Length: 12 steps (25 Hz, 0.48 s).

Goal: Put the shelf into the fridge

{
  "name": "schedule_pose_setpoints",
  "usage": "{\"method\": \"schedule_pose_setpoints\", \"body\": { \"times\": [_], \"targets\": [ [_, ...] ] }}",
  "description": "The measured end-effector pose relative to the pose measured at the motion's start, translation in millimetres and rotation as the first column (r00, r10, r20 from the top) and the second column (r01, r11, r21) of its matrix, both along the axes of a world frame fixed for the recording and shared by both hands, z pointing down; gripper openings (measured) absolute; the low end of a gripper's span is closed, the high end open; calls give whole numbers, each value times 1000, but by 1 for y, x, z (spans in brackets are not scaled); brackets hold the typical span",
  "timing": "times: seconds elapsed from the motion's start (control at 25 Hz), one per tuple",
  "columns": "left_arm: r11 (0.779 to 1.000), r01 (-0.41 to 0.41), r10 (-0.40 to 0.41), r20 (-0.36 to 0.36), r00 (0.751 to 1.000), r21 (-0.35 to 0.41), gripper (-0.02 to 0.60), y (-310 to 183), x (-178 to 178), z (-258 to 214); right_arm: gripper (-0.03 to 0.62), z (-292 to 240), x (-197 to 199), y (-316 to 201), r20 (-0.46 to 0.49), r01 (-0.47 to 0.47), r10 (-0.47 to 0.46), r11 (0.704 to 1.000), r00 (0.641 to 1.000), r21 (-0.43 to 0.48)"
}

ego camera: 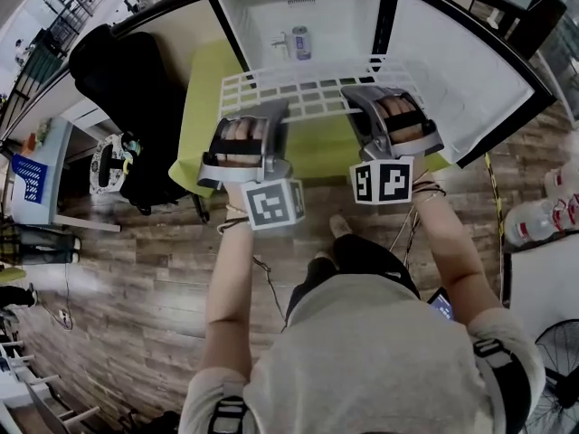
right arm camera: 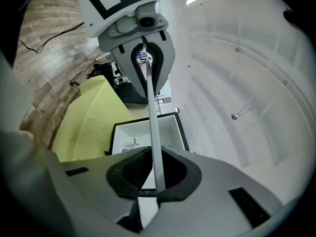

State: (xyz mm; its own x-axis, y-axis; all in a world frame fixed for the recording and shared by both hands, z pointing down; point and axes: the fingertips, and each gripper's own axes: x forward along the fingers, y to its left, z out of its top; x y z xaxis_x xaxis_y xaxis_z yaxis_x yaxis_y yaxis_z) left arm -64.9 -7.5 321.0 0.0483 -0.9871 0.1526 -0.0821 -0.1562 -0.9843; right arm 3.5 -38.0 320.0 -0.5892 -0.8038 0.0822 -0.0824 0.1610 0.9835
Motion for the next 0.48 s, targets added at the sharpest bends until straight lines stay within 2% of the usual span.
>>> {"method": "schedule_pose_setpoints", "body": {
  "times": [0.48],
  "targets": [
    [1000,-3,3,-32,999,-10,44,-55,-17,9,49,10,-16,-55,2,-10,10,999,1000,-31]
  ]
}}
